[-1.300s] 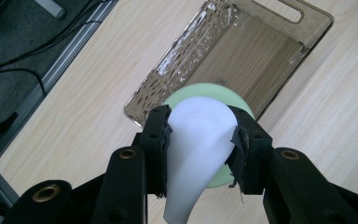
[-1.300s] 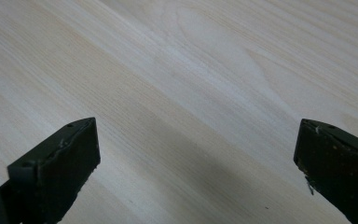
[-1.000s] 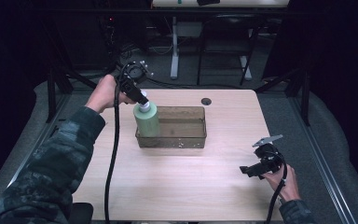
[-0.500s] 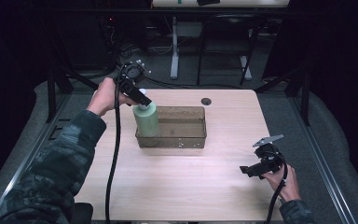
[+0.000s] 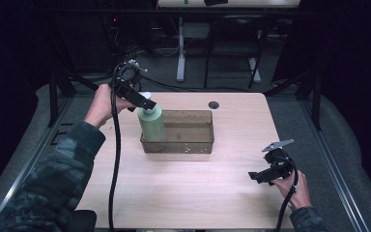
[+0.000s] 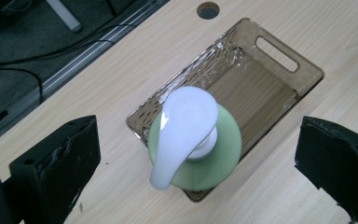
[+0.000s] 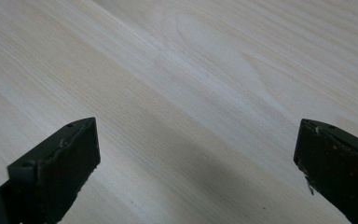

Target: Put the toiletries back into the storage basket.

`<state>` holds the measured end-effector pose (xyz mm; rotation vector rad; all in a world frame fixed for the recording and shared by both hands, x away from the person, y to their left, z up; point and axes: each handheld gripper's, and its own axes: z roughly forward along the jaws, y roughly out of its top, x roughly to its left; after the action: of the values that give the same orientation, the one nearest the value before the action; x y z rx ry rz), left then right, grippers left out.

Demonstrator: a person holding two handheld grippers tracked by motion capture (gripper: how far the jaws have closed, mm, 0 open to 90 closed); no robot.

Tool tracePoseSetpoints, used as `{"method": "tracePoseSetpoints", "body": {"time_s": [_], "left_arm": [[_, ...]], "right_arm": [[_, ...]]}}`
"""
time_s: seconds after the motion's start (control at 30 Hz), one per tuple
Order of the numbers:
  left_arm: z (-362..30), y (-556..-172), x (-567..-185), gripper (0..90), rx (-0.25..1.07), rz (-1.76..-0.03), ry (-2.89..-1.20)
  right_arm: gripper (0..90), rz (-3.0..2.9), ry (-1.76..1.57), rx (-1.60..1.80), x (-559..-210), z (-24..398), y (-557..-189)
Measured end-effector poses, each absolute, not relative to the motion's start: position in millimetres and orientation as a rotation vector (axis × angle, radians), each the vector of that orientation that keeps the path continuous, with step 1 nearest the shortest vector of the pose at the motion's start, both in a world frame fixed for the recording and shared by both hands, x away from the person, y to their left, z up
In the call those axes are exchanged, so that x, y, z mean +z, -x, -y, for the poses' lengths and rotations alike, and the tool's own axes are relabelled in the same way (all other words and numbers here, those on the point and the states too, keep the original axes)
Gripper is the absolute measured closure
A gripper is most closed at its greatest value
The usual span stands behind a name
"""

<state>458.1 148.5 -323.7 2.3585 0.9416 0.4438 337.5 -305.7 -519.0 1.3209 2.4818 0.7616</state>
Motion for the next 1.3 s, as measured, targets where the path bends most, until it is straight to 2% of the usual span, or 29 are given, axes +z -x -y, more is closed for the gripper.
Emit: {"method": "tracePoseSetpoints", "body": {"time_s": [0.57,1.03,1.3], "left_arm": [[-173.0,-431.3,-351.2,0.1,0.422,-1.035,-2.266],[-192.8,-411.3,-392.8,0.1,0.376,-1.117,-2.226],[-200.4,-400.1,-408.2,0.1,0.393,-1.142,-2.208]], "right_arm": [[0.0,-2.483,-1.343,0.754,-519.7,303.1,-336.7],[0.0,-2.482,-1.342,0.75,-518.9,303.2,-335.9],[0.0,-2.486,-1.335,0.751,-519.6,302.7,-337.0]]}}
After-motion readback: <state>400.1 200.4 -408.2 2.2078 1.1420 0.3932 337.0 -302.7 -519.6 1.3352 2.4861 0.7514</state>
